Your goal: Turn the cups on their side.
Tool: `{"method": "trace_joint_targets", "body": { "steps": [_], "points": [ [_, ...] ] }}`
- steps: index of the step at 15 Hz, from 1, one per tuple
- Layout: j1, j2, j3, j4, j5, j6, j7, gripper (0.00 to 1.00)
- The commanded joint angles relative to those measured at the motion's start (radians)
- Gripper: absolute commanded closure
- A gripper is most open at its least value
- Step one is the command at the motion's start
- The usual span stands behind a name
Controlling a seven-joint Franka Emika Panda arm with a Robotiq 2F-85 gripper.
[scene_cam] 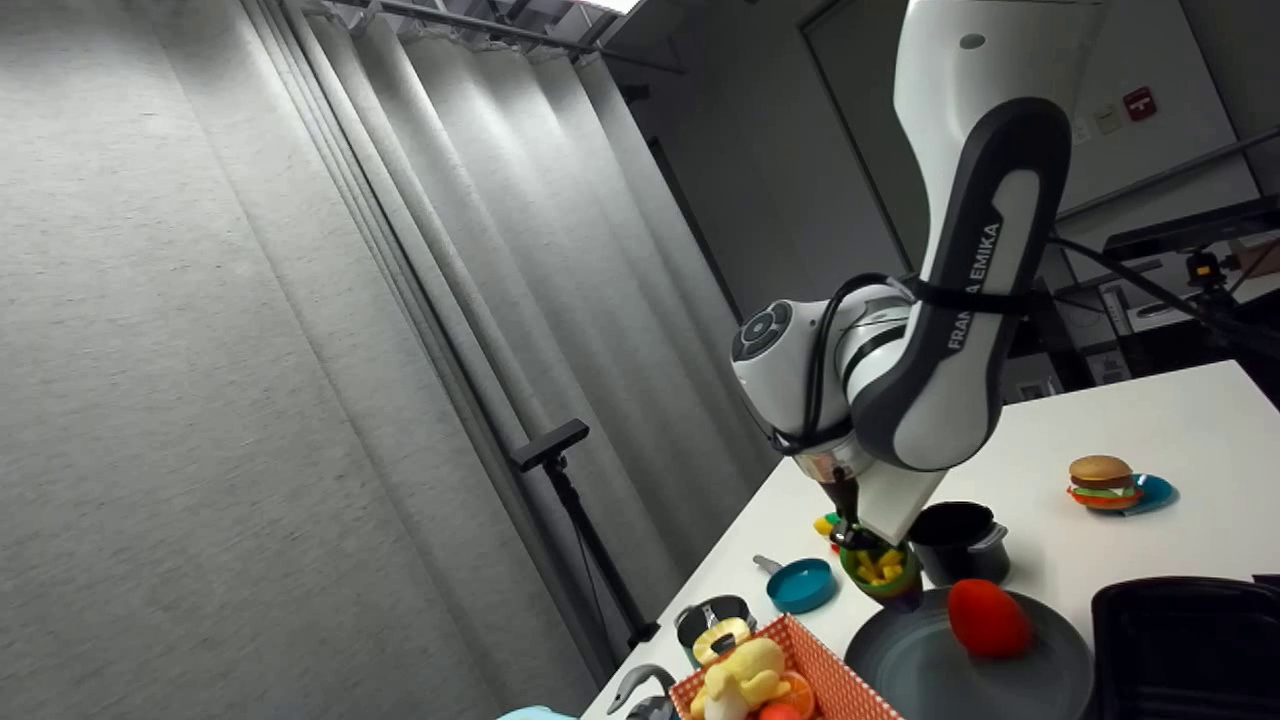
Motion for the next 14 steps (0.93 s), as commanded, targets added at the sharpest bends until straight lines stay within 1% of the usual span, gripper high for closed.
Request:
{"method": "trace_joint_targets", "body": {
  "steps": [1, 5, 8, 14],
  "points": [
    [0.033, 0.005, -0.004, 0.006, -0.162, -0.029, 0.123, 0.98],
    [0.036, 0.021, 0.029, -0.012, -0.362, -0.056, 0.221, 0.98],
    [0.016, 0.031, 0.071, -0.024, -0.470, -0.096, 0.266, 0.98],
    [-0.015, 0.049, 0.148, -0.042, -0.611, -0.177, 0.305, 0.98]
  ]
}}
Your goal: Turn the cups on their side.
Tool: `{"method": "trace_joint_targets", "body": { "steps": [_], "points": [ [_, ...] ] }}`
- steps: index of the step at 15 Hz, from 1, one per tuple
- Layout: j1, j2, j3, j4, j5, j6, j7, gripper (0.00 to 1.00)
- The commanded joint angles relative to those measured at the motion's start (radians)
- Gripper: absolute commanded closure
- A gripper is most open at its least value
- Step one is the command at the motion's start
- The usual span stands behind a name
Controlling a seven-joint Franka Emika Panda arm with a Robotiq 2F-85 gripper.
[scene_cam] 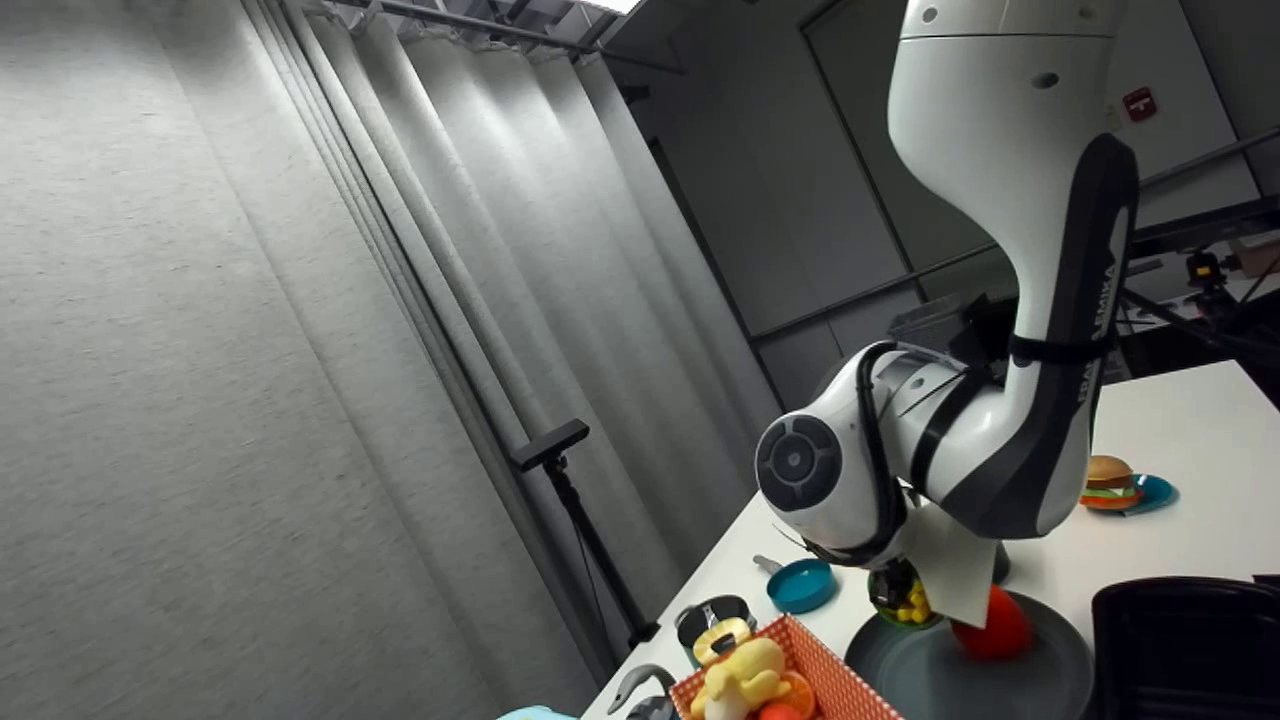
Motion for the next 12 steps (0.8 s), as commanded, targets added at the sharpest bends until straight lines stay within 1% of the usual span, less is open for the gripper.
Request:
{"method": "trace_joint_targets", "body": {
  "steps": [1, 5, 10, 11, 12],
  "points": [
    [-0.036, -0.001, 0.057, -0.014, -0.087, -0.045, 0.036, 0.98],
    [-0.058, 0.008, 0.098, -0.022, -0.104, -0.060, 0.030, 0.98],
    [-0.072, 0.017, 0.126, -0.039, -0.095, -0.067, 0.021, 0.98],
    [-0.073, 0.017, 0.130, -0.041, -0.092, -0.069, 0.017, 0.88],
    [-0.074, 0.018, 0.133, -0.042, -0.093, -0.070, 0.016, 0.64]
  ]
}}
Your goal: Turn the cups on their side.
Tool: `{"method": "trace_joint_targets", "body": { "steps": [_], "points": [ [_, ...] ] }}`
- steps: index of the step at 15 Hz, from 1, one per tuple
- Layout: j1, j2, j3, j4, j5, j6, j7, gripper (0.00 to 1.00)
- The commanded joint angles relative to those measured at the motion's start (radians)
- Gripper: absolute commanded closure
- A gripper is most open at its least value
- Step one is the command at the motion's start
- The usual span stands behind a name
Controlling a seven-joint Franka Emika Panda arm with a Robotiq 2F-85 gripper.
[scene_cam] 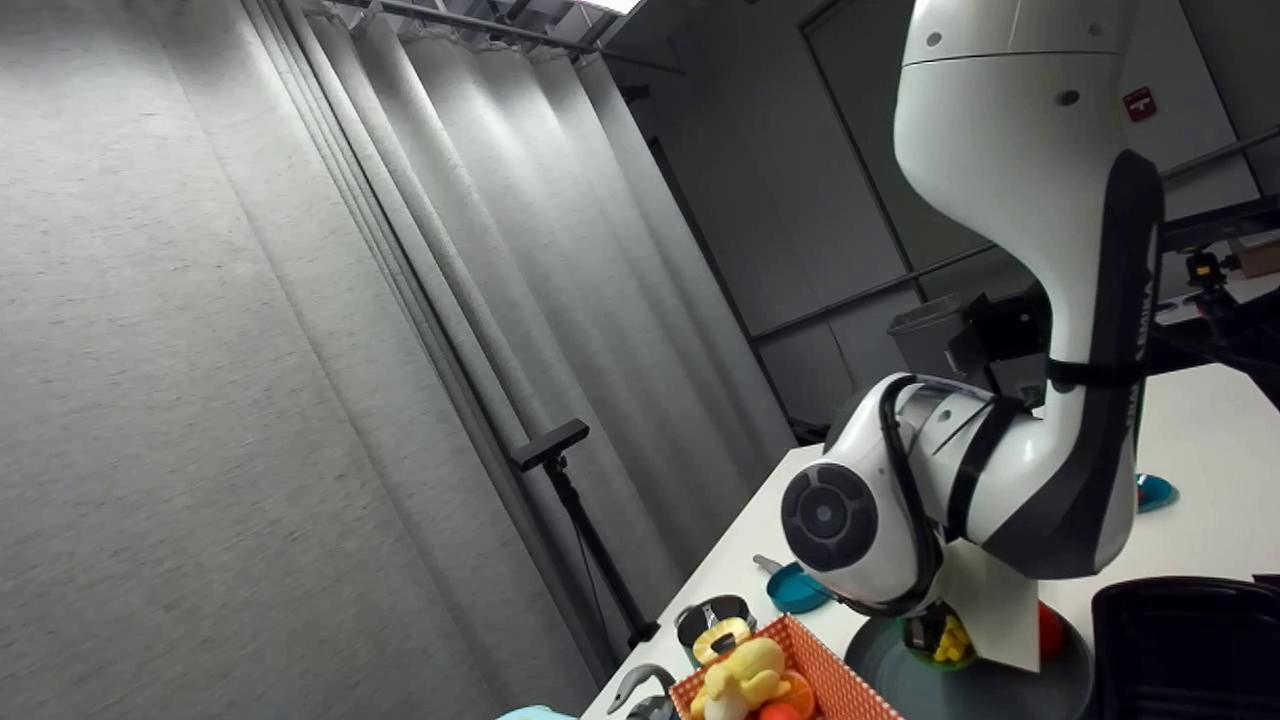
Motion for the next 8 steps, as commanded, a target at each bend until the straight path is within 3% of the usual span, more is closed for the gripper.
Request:
{"method": "trace_joint_targets", "body": {
  "steps": [1, 2, 8],
  "points": [
    [-0.025, -0.002, 0.034, -0.007, -0.027, -0.022, 0.010, 0.63],
    [-0.026, -0.002, 0.036, -0.005, -0.026, -0.024, 0.009, 0.59],
    [-0.030, 0.000, 0.039, -0.005, -0.022, -0.028, 0.007, 0.13]
  ]
}}
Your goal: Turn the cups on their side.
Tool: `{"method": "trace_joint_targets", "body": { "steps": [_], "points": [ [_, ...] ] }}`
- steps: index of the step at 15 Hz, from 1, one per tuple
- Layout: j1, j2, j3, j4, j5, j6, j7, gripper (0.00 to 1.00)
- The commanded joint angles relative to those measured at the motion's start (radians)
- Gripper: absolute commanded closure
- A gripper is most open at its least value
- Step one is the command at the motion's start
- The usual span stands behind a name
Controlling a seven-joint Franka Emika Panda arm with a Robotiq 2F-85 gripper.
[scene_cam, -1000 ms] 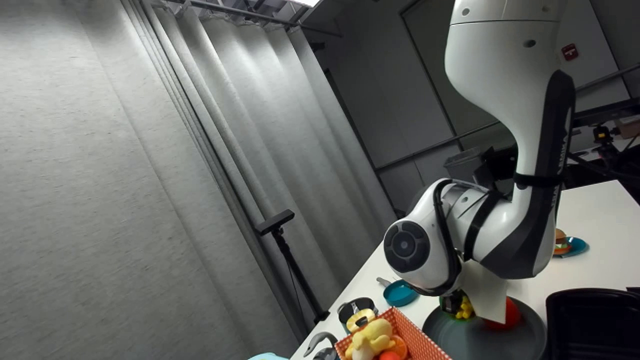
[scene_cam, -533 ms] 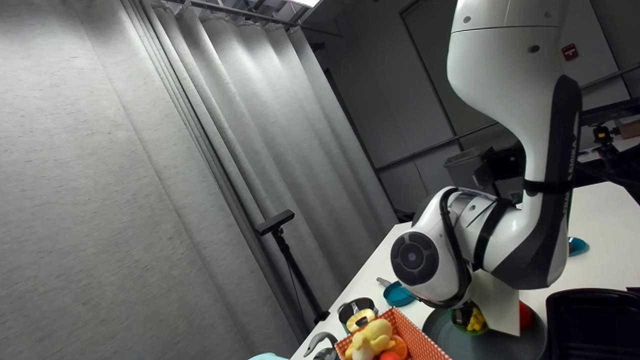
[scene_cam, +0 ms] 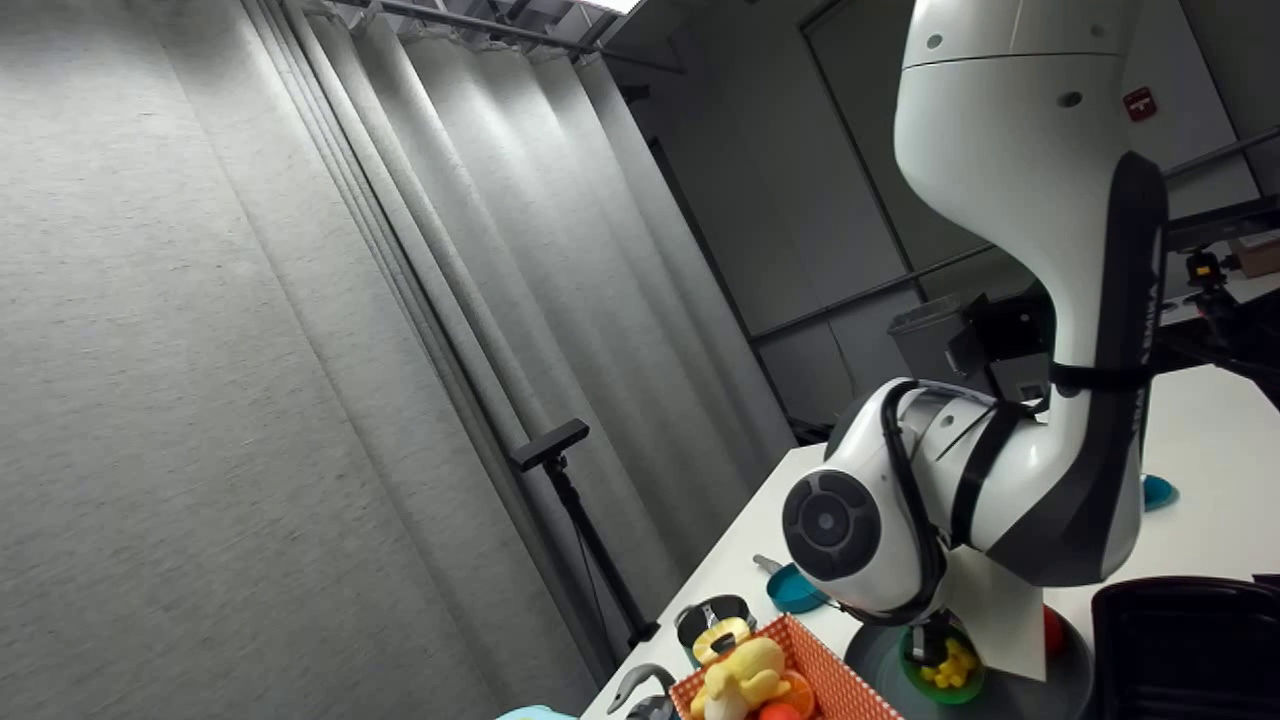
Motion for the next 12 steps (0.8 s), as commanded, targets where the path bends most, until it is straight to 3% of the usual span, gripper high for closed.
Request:
{"method": "trace_joint_targets", "body": {
  "steps": [1, 3, 7, 12],
  "points": [
    [-0.027, -0.004, 0.023, -0.002, -0.021, -0.023, 0.007, 0.07],
    [-0.029, -0.007, 0.025, -0.005, -0.021, -0.017, 0.004, 0.00],
    [-0.035, -0.024, 0.036, -0.019, -0.012, 0.004, -0.013, 0.00],
    [-0.067, -0.076, 0.087, -0.056, 0.081, 0.066, -0.066, 0.00]
  ]
}}
